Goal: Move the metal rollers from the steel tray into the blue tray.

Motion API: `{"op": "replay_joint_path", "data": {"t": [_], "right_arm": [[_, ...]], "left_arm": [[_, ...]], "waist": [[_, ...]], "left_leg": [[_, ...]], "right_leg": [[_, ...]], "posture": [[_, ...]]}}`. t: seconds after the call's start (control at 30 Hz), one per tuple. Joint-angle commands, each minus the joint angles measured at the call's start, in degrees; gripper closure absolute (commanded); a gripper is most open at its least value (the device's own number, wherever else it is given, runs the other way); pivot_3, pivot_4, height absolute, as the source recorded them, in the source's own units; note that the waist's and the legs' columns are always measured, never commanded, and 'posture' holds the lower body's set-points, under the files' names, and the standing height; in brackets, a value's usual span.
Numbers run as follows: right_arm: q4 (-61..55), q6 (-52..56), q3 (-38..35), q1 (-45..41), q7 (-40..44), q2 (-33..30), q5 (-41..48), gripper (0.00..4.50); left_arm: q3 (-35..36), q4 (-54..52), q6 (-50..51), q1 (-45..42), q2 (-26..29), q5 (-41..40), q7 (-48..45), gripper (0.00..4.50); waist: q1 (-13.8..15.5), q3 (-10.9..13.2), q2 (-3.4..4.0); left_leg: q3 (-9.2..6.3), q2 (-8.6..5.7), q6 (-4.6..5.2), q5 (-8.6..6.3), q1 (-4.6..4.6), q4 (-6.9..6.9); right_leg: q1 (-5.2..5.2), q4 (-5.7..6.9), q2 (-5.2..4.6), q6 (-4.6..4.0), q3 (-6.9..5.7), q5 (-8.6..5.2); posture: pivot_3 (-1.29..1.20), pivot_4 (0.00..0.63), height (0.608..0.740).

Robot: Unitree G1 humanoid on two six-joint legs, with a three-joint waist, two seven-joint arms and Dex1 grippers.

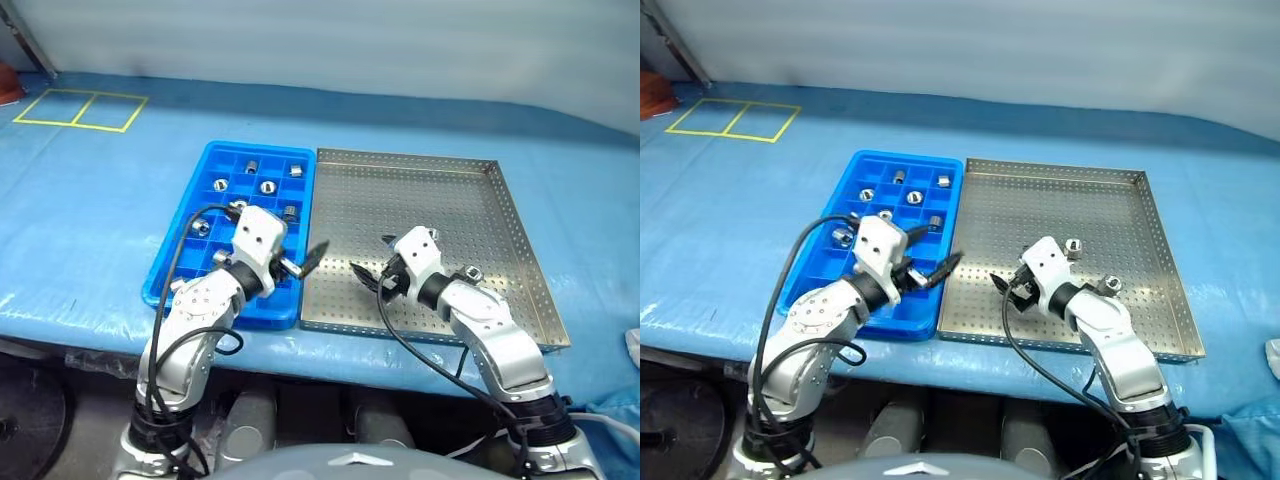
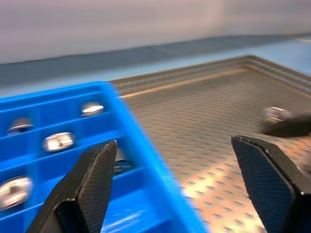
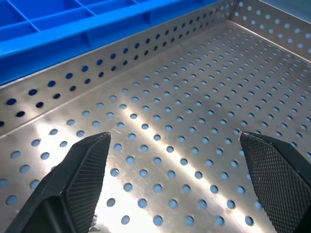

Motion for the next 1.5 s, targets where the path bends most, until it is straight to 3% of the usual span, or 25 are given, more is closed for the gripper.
{"op": "replay_joint_path", "data": {"t": [0.03, 0.3, 0.77, 1.17, 1.5], "right_arm": [[-3.24, 2.92, -2.59, 0.61, -1.72, -0.92, -0.33, 0.0], [-5.42, 10.71, -4.21, 4.08, -5.16, -0.76, -0.45, 0.0], [-2.27, 11.97, -6.56, 4.23, -8.25, 3.18, 0.48, 0.0], [-1.98, 11.65, -6.32, 3.98, -7.91, 3.22, 0.65, 0.0], [-3.95, 9.83, -4.26, 1.99, -2.83, 3.75, 4.48, 0.0]], "left_arm": [[-1.46, 0.61, -3.55, -2.49, 2.02, -2.87, -4.74, 0.41], [-3.85, 5.04, -6.83, -4.35, 1.46, -4.73, -6.09, 0.41], [-5.64, 6.92, -8.45, -4.65, 2.5, -4.32, -6.78, 0.41], [-5.69, 6.98, -8.91, -4.1, 3.1, -3.93, -6.15, 0.41], [-2.56, 7.44, -5.13, -3.51, 5.46, -1.69, -0.07, 0.41]], "waist": [[-0.29, 0.0, 0.0], [-1.5, 0.0, 0.01], [-2.61, -0.01, 0.02], [-2.61, -0.01, 0.02], [-2.75, -0.01, 0.02]], "left_leg": [[0.0, 0.0, 0.0, 0.0, 0.01, 0.0], [0.01, 0.0, 0.01, 0.0, 0.01, 0.02], [0.02, 0.0, 0.01, 0.01, 0.01, 0.03], [0.01, 0.0, 0.01, 0.01, 0.01, 0.04], [0.01, 0.01, 0.02, 0.01, 0.02, 0.04]], "right_leg": [[0.0, 0.02, 0.0, -0.01, 0.0, -0.01], [0.02, 0.01, -0.01, 0.0, 0.02, 0.0], [0.0, 0.05, 0.0, 0.0, 0.02, 0.0], [0.0, 0.06, 0.0, 0.0, 0.02, 0.0], [0.0, 0.06, 0.01, 0.0, 0.02, 0.0]], "posture": [[0.17, 0.15, 0.74], [0.13, 0.15, 0.74], [0.11, 0.15, 0.74], [0.11, 0.15, 0.74], [0.13, 0.15, 0.74]]}}
